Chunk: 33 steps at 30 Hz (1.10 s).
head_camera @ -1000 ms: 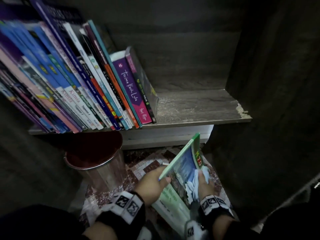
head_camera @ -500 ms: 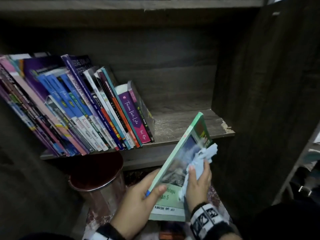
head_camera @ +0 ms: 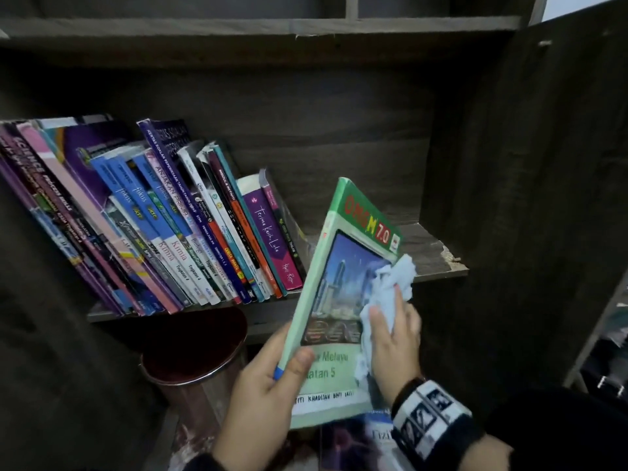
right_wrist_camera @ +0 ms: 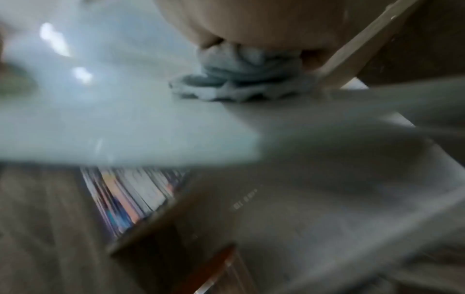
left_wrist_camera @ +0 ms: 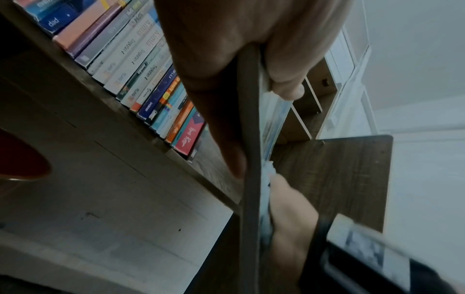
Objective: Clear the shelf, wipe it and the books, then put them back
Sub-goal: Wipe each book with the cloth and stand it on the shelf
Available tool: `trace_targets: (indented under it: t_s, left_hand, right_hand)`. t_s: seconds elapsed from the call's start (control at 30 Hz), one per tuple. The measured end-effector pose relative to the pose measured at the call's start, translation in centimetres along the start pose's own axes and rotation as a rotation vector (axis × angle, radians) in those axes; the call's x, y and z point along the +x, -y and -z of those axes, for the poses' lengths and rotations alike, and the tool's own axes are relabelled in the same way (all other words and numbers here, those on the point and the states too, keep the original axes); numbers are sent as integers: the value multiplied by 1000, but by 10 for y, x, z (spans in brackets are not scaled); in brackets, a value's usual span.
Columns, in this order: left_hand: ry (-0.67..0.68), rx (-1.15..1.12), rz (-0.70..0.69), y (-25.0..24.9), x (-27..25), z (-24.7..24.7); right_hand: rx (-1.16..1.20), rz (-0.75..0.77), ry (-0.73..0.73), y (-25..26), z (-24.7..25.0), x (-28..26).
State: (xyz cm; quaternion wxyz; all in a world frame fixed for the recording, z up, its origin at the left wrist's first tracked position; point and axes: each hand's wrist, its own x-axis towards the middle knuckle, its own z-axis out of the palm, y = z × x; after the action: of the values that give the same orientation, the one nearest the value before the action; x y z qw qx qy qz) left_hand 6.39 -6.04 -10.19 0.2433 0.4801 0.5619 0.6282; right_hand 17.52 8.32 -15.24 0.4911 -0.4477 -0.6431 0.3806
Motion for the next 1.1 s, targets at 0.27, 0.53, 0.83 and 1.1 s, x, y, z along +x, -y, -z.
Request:
trace_targets:
  t_s: [0.27,0.53,0.83,1.1]
  left_hand:
    - [86,115,92,19,-10,-15]
    - [27,86,68,16,-4,-8]
    - [30,35,125,17,-1,-4]
    - [-122,-45,0,12,10,0]
  right_hand:
    - [20,296,-39,14,-9,-16]
    - [-29,31,24,12,-18,-25]
    - [-7,2,-90,16,-5,20]
    - [-210,324,283,-2,-36,-81]
